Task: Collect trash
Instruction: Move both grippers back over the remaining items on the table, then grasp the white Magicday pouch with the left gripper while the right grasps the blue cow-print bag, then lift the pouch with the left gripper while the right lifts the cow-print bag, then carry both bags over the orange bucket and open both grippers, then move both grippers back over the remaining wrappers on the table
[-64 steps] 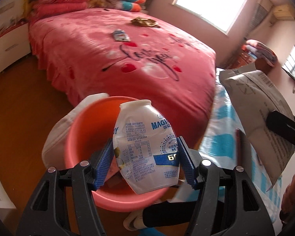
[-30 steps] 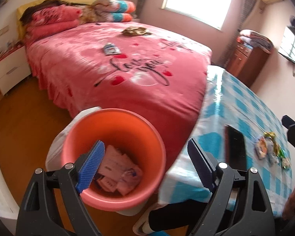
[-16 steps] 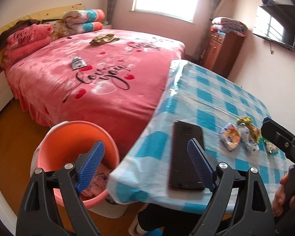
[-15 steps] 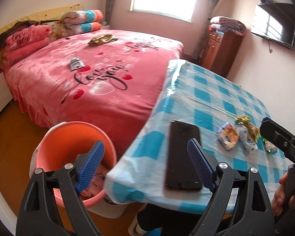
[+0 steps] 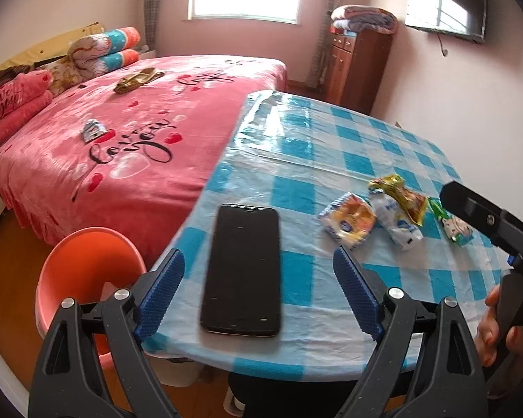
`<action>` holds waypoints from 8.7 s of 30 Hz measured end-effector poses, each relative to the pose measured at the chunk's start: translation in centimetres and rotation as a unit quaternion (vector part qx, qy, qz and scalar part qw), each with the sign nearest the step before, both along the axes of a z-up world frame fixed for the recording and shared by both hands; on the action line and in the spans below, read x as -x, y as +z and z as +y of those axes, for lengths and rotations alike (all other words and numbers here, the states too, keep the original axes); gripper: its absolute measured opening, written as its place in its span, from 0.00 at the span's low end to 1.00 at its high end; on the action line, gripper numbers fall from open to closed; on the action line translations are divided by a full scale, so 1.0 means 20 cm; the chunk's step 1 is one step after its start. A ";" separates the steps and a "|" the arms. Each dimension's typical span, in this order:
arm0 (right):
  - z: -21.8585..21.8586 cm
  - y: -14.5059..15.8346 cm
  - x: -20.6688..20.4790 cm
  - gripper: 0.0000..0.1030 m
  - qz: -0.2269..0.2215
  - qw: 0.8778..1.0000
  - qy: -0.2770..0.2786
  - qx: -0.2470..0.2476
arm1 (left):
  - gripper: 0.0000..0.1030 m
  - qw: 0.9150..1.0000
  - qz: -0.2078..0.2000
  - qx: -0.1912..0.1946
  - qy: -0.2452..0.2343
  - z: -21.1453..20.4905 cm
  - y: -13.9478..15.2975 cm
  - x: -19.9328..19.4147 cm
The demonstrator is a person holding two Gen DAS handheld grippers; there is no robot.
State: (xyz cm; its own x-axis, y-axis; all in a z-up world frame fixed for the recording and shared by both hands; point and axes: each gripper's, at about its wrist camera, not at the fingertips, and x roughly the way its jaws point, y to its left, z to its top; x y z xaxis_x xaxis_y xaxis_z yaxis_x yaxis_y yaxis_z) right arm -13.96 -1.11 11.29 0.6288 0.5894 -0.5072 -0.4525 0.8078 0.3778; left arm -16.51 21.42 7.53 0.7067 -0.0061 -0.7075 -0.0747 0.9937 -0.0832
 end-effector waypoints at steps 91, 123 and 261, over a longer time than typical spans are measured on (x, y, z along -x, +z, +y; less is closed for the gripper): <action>-0.74 -0.44 -0.47 0.72 0.110 0.985 -0.109 0.075 | 0.58 0.990 0.104 -0.017 -0.096 -0.86 -0.19 -0.63; -0.59 -0.44 -0.44 0.48 0.081 0.962 -0.134 0.225 | 0.59 0.982 0.041 0.063 -0.171 -0.52 -0.09 -0.38; 0.68 0.01 -0.09 0.91 0.025 0.992 0.104 0.064 | 0.79 0.993 -0.025 0.049 0.108 0.59 -0.09 0.07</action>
